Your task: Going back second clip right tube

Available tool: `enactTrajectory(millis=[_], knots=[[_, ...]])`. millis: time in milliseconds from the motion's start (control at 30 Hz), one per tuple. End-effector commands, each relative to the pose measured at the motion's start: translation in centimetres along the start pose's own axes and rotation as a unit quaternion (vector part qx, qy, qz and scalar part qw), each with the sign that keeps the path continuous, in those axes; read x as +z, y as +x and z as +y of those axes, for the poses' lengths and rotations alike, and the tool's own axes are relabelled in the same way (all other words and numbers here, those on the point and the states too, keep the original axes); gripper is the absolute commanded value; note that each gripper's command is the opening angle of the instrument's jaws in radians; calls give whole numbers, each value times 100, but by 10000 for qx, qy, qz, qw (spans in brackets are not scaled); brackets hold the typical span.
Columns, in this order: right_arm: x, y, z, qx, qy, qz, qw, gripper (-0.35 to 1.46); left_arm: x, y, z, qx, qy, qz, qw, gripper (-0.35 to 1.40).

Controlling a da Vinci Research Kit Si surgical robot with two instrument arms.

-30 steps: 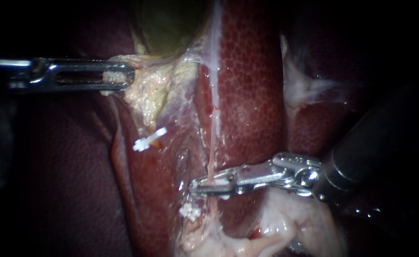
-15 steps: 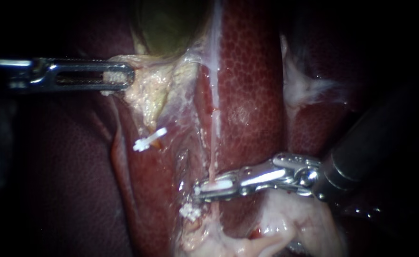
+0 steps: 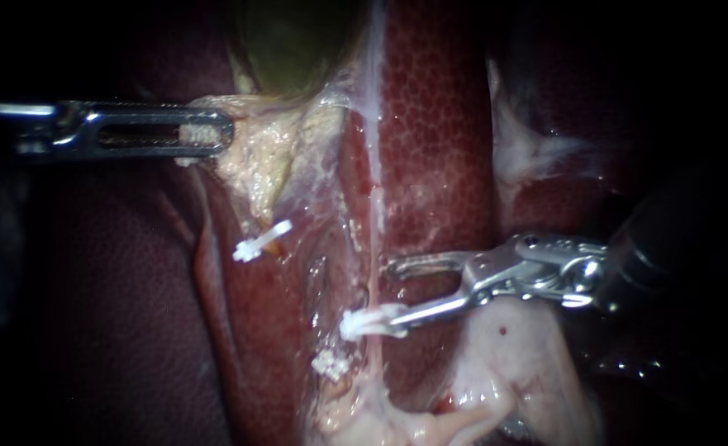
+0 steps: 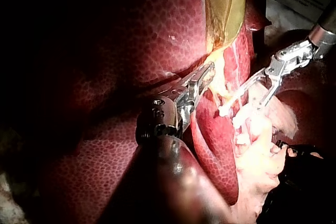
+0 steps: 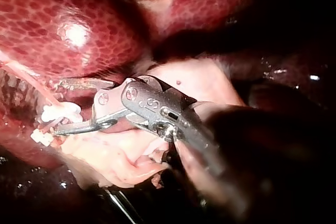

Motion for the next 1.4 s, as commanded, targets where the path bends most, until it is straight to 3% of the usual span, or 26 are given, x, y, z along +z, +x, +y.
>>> enactTrajectory(millis=[33,233,333,467,667,1000,1133,1400], knots=[[-7,5,-2,-45,-26,6,10000,60,0,0,0,1,2,-1,10000,-35],[-44,46,-20,-371,-114,9,9992,60,0,0,0,2,3,0,10000,-35],[-56,66,-37,-559,-137,2,9983,60,0,0,0,2,4,0,10000,-35],[-60,82,-55,-786,-122,5,9968,60,0,0,1,2,3,0,10000,-35],[-61,92,-75,-1034,-132,-9,9946,60,0,1,1,3,2,-1,10000,-35],[-69,105,-79,-1172,-90,-16,9931,60,7,6,6,21,-10,-13,10000,-35],[-70,105,-80,-1171,-86,-16,9931,60,20,17,7,49,-56,-27,10000,-35],[-70,106,-82,-1173,-66,-16,9931,60,52,36,7,109,-2,102,9999,-35]])
